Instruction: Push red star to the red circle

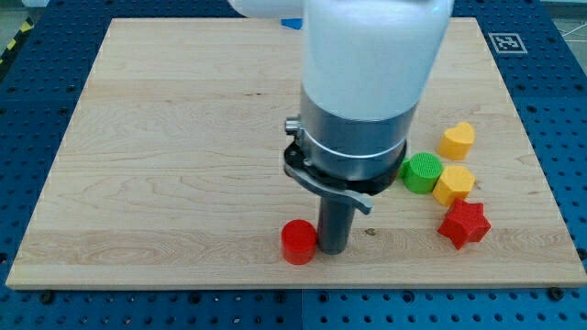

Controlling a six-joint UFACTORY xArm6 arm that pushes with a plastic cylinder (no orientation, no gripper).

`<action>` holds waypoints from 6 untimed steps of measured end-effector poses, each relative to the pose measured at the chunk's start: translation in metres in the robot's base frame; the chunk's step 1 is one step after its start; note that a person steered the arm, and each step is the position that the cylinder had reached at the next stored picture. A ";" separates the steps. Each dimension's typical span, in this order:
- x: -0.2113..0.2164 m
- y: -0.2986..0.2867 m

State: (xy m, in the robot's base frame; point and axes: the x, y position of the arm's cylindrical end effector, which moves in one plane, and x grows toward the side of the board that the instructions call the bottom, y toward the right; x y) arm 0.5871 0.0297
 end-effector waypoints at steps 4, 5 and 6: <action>0.016 0.125; 0.008 0.177; 0.008 0.184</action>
State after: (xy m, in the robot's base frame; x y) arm 0.5951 0.2142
